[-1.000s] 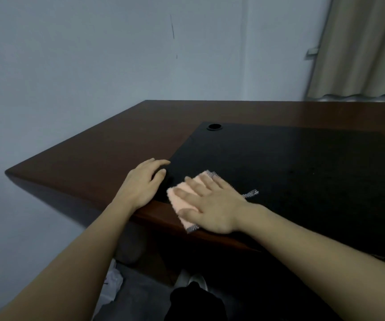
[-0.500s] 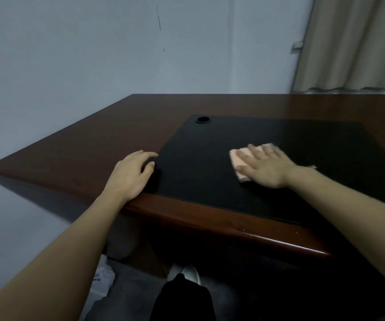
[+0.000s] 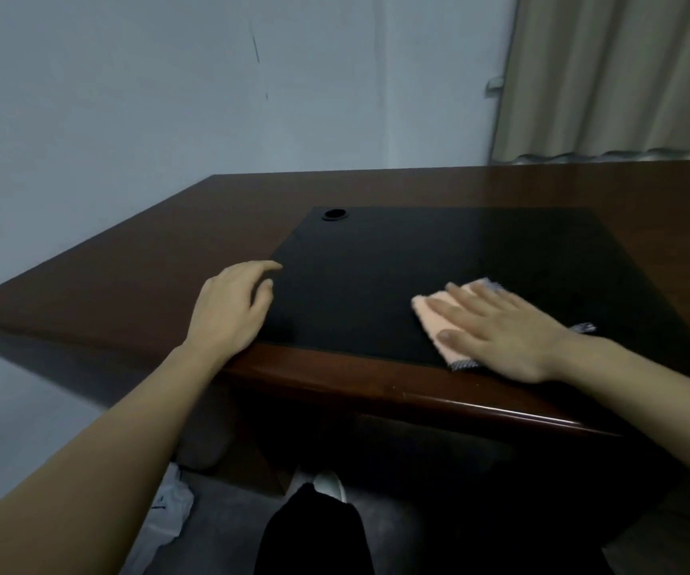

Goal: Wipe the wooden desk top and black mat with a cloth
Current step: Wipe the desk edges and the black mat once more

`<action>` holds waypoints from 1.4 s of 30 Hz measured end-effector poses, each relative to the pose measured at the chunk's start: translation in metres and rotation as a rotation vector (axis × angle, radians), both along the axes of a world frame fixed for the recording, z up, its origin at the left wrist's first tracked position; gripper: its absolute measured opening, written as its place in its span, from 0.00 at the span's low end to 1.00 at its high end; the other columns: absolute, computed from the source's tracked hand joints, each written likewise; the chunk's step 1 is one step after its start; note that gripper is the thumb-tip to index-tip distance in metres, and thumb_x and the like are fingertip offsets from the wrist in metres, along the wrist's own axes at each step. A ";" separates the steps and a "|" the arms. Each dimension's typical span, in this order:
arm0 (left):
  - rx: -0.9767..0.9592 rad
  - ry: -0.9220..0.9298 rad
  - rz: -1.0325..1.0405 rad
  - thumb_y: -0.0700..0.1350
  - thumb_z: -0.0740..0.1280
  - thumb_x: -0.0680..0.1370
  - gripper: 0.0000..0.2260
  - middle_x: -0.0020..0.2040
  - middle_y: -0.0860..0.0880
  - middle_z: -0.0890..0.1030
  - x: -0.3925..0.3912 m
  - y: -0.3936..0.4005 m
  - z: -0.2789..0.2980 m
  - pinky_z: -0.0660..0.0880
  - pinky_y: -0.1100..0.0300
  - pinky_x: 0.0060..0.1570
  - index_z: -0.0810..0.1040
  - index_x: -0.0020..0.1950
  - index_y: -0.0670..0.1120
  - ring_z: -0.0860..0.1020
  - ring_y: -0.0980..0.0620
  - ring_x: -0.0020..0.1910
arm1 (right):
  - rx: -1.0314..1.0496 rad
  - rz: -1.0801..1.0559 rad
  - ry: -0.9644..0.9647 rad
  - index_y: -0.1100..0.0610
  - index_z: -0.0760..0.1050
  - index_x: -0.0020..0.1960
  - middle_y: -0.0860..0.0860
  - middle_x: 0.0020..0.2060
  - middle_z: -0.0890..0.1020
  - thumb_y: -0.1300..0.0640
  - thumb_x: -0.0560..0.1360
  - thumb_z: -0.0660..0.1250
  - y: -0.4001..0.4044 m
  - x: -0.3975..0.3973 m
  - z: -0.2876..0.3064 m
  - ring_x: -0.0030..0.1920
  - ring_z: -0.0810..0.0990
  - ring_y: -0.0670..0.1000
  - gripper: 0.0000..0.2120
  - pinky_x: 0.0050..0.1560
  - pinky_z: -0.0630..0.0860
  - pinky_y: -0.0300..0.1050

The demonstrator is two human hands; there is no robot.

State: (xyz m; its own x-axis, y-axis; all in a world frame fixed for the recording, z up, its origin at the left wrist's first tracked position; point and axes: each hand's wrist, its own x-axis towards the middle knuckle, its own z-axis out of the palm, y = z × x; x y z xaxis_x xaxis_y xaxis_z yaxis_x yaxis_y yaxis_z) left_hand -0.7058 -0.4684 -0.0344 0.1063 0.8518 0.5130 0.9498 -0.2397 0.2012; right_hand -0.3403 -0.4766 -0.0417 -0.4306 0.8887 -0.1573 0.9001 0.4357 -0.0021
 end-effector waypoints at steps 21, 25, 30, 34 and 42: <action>-0.189 -0.130 -0.183 0.48 0.57 0.85 0.16 0.72 0.53 0.74 0.104 0.047 -0.010 0.67 0.48 0.72 0.72 0.73 0.53 0.68 0.51 0.74 | -0.042 -0.268 -0.017 0.40 0.39 0.81 0.50 0.82 0.42 0.31 0.80 0.40 0.068 0.075 0.003 0.82 0.41 0.59 0.33 0.80 0.41 0.57; -0.198 -0.076 -0.218 0.47 0.58 0.85 0.17 0.75 0.53 0.71 0.102 0.059 -0.013 0.62 0.52 0.74 0.71 0.74 0.54 0.64 0.52 0.77 | -0.039 -0.447 -0.010 0.38 0.40 0.82 0.49 0.83 0.42 0.30 0.80 0.41 0.119 0.083 0.000 0.81 0.41 0.60 0.32 0.79 0.41 0.61; -0.173 -0.125 -0.184 0.47 0.58 0.85 0.19 0.77 0.53 0.68 0.102 0.071 -0.014 0.61 0.53 0.75 0.67 0.77 0.54 0.63 0.54 0.77 | 0.000 -0.201 -0.040 0.40 0.39 0.82 0.50 0.83 0.42 0.31 0.81 0.41 0.107 -0.009 -0.001 0.81 0.40 0.64 0.33 0.78 0.39 0.63; -0.131 -0.127 -0.209 0.46 0.59 0.85 0.22 0.78 0.52 0.65 0.105 0.069 -0.016 0.60 0.53 0.75 0.63 0.79 0.54 0.62 0.54 0.77 | -0.023 0.158 0.007 0.38 0.39 0.81 0.47 0.82 0.40 0.31 0.81 0.42 0.043 -0.032 -0.004 0.81 0.37 0.56 0.31 0.79 0.38 0.58; -0.169 -0.088 -0.189 0.47 0.57 0.85 0.21 0.77 0.52 0.68 0.107 0.065 -0.015 0.61 0.52 0.74 0.64 0.79 0.53 0.63 0.52 0.77 | -0.007 -0.354 -0.004 0.42 0.41 0.82 0.50 0.83 0.44 0.34 0.83 0.43 0.108 0.111 0.004 0.82 0.42 0.57 0.31 0.80 0.41 0.57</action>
